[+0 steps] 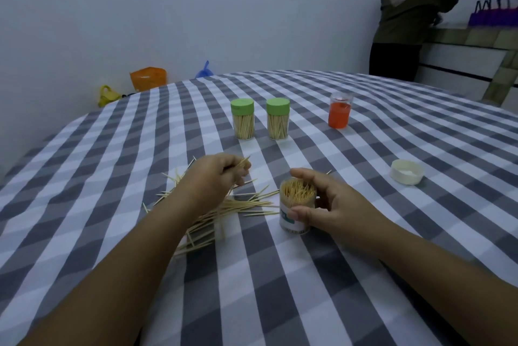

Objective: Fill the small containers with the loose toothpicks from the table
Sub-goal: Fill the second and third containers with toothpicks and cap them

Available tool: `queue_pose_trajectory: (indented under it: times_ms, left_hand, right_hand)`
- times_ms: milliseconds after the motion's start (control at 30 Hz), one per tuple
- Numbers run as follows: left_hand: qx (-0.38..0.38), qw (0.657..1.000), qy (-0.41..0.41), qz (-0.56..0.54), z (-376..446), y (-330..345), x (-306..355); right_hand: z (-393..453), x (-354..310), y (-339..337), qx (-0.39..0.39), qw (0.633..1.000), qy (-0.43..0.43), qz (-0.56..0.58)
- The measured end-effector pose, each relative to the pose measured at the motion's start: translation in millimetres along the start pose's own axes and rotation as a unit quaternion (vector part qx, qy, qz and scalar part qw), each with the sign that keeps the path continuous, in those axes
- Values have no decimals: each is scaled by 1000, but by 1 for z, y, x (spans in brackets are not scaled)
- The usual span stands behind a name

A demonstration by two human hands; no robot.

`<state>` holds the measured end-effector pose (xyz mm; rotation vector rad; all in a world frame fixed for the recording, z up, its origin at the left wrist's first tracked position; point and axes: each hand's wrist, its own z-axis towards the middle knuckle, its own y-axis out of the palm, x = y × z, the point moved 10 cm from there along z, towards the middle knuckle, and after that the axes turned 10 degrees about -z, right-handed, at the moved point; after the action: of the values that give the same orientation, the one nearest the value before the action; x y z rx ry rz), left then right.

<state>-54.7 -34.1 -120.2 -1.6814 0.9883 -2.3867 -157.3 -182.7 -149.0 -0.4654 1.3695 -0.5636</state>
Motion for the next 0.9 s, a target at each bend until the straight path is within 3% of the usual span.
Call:
queue_pose_trajectory:
  times_ms: [100,233,300,400,600,767,900]
  left_hand:
    - [50,974,-22,-221,-1,-5,-4]
    - [118,894,-46,-429,-5,-3,-5]
    - [125,851,-47,-509,-9,5,2]
    - [132,823,-28,-552,-16,15,16]
    - [121,829,-9,-546,-25,38,33]
    - [107,872,-34,-477,-30,49,27]
    - [109,884,-35,-453,-30,47,24]
  right_hand:
    - [0,-1,1,-4,1000,3,0]
    - [-1,-3,1,-2,1000,4,-2]
    - [-2,-4,2,-1,1000,3,-2]
    - [-2,-5,2,0,1000,3,-2]
    - [-1,-7,2,7,1000,-10,12]
    - [-1,-9,1,7,1000,-22,11]
    - [-1,-8,1,5,1000,-18,12]
